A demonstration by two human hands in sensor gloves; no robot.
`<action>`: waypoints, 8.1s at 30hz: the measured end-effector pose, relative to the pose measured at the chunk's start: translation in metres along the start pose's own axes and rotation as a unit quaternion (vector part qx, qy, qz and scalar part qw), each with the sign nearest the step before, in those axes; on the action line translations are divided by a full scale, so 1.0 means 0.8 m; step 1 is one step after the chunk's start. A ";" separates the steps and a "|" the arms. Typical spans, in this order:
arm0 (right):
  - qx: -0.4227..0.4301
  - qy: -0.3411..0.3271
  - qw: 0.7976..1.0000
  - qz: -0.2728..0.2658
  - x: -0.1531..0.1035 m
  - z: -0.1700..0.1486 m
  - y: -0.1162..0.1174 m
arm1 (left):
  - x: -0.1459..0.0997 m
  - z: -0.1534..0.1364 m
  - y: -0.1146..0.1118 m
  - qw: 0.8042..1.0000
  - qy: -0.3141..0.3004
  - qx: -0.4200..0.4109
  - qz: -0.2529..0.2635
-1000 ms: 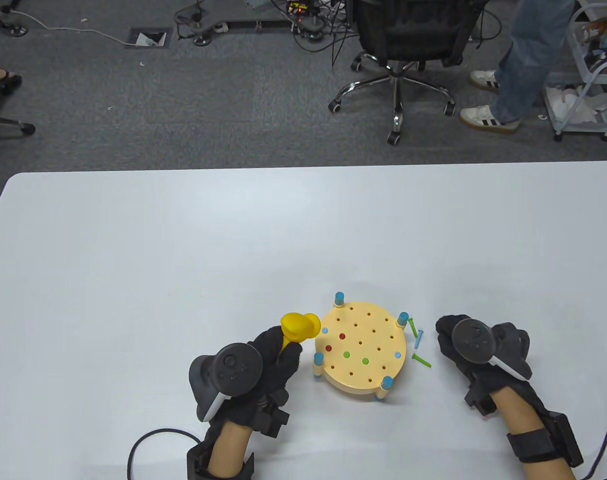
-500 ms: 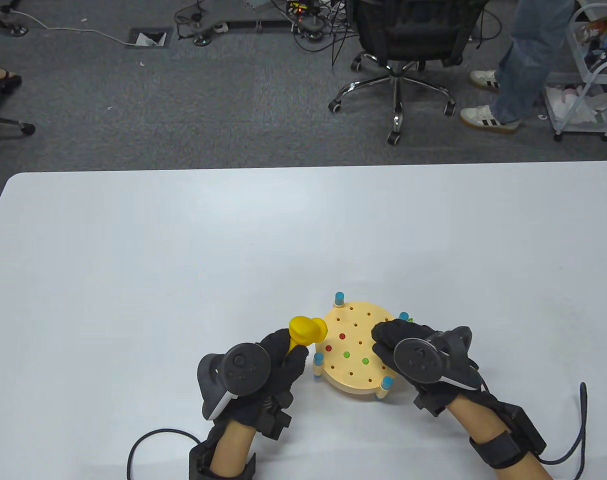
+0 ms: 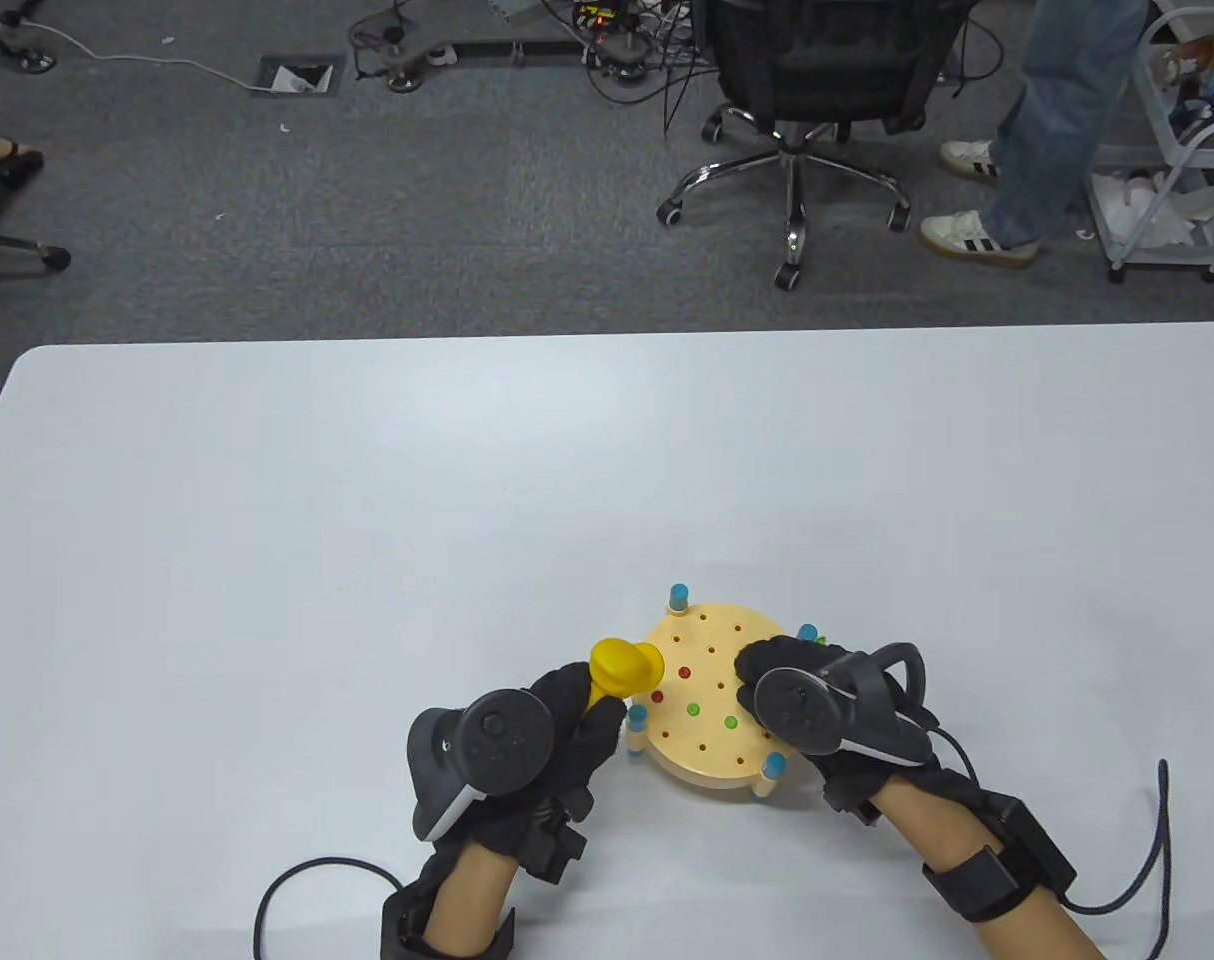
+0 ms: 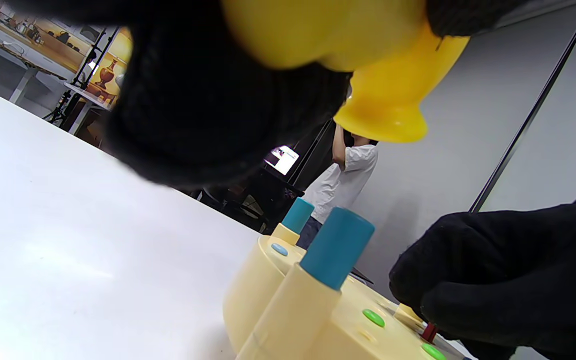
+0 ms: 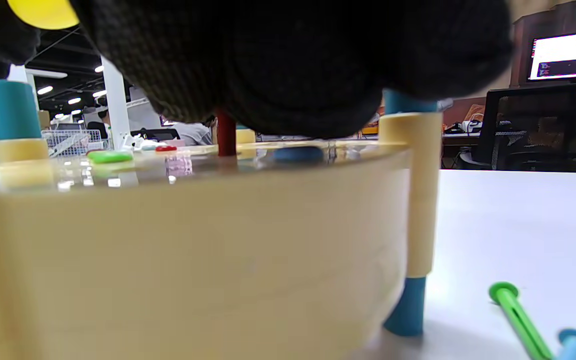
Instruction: Hammer toy nails into tap bench
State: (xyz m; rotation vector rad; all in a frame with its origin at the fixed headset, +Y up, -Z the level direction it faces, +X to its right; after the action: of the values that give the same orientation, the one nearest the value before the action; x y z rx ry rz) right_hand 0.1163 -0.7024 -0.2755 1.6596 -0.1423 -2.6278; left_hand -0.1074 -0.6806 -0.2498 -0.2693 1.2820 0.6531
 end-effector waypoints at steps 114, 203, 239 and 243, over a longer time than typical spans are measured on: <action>0.080 0.381 0.902 0.189 -0.002 -0.167 0.099 | 0.004 -0.034 -0.004 0.997 0.072 -0.004 0.015; -0.027 -0.088 0.995 0.028 -0.010 0.087 -0.008 | 0.000 -0.011 -0.007 1.000 0.018 0.007 0.016; 0.202 0.137 0.968 -0.056 0.005 -0.098 0.048 | -0.041 0.083 -0.074 0.953 -0.025 0.293 -0.072; 0.201 0.137 0.969 -0.052 0.006 -0.099 0.049 | -0.050 0.113 -0.011 0.957 -0.096 0.241 0.130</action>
State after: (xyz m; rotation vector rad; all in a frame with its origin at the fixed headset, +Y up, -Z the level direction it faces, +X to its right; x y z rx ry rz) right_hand 0.1846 -0.7465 -0.3096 2.1876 -0.6313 -2.5274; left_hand -0.0353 -0.6514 -0.1878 0.3631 1.2551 0.5502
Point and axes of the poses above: the tracker on the back of each hand, its own z axis roughly to the thumb side, its own x axis roughly from the wrist to the fingertips, y = z × x, the point moved 5 cm from there along x, roughly from the wrist to the fingertips, and after that the axes turned 10 degrees about z, right-handed, at the moved point
